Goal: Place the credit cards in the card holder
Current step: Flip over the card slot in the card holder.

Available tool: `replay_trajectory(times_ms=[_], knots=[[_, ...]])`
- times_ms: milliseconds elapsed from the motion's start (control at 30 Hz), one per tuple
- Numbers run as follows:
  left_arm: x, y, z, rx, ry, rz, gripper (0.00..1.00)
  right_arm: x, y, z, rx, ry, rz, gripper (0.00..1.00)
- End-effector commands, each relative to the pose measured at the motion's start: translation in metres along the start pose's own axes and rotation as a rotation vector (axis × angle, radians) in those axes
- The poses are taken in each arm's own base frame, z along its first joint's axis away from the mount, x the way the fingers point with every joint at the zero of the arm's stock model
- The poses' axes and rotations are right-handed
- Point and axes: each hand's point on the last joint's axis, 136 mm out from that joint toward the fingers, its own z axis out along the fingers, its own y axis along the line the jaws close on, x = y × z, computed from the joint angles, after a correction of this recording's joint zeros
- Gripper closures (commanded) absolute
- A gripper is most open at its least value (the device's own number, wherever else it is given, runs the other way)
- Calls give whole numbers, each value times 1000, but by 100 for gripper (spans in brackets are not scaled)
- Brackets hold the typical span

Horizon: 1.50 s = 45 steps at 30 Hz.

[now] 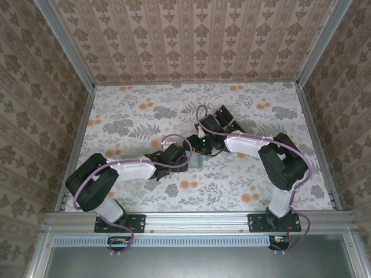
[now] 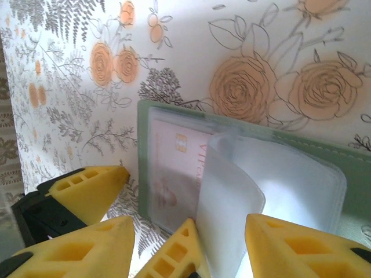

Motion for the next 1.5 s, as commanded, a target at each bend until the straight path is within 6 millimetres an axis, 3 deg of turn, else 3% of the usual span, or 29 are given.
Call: replay_trajectory(times_ms=[0,333,533,633,800,1033,1233,1367,1467], knots=[[22,11,11,-42,59,2,0,1,-9,1,19,-14,29,46],[23,10,12,-39,61,3,0,4,-15,5,25,-16,44,46],[20,8,10,-28,57,6,0,6,-7,15,-6,16,40,46],[10,4,0,-6,26,1,0,6,2,21,-21,30,31,46],[-14,4,-34,37,-64,-27,0,7,23,27,-35,42,3,46],[-25,25,-73,67,-170,-94,0,13,41,48,7,66,-37,45],[-18,42,-81,67,-187,-134,0,18,28,78,82,107,-42,46],[-14,47,-83,72,-188,-150,0,18,35,74,67,106,-55,46],[-12,51,-83,75,-187,-162,0,11,55,61,16,88,-110,46]])
